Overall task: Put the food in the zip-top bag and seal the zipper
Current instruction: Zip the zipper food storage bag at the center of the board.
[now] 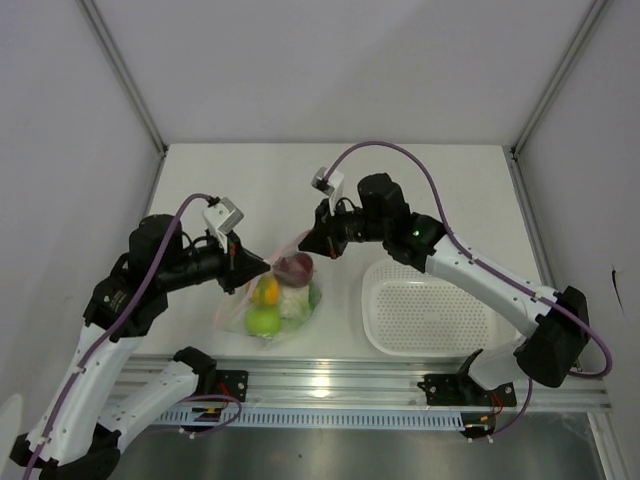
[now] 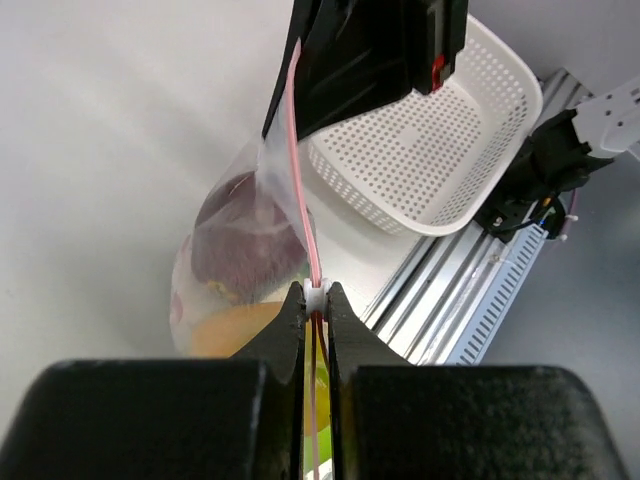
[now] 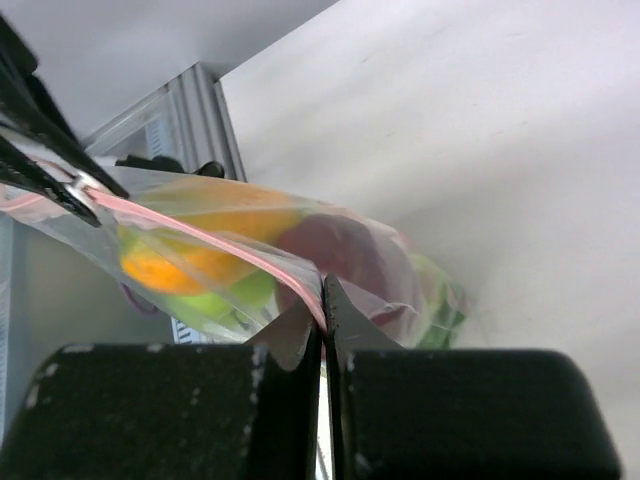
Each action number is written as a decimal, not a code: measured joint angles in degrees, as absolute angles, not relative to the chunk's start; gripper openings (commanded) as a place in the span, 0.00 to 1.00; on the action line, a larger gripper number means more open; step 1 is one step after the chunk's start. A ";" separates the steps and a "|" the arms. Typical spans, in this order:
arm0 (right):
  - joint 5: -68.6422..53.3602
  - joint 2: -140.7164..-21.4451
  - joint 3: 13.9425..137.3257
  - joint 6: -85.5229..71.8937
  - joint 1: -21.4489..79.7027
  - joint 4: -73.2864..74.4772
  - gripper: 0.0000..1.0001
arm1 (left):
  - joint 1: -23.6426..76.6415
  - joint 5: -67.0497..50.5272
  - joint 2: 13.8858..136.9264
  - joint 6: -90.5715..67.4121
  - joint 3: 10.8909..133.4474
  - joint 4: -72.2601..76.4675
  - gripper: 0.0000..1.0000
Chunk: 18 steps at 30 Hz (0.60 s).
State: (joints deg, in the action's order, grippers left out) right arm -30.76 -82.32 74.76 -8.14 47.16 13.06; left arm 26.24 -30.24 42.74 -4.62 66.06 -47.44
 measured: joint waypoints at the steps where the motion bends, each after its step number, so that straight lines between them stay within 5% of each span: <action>1: -30.24 -82.11 74.43 -8.80 46.59 12.62 0.00 | 26.24 -29.52 42.33 -4.62 66.06 -47.62 0.01; 18: -26.13 -78.48 70.30 -12.86 39.70 8.27 0.00 | 26.24 -19.55 34.11 -6.00 65.98 -53.71 0.01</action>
State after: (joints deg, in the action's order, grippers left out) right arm -26.13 -78.48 70.30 -12.86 39.70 8.27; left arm 26.24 -19.55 34.11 -6.00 65.98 -53.71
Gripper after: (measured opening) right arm 0.002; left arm 0.038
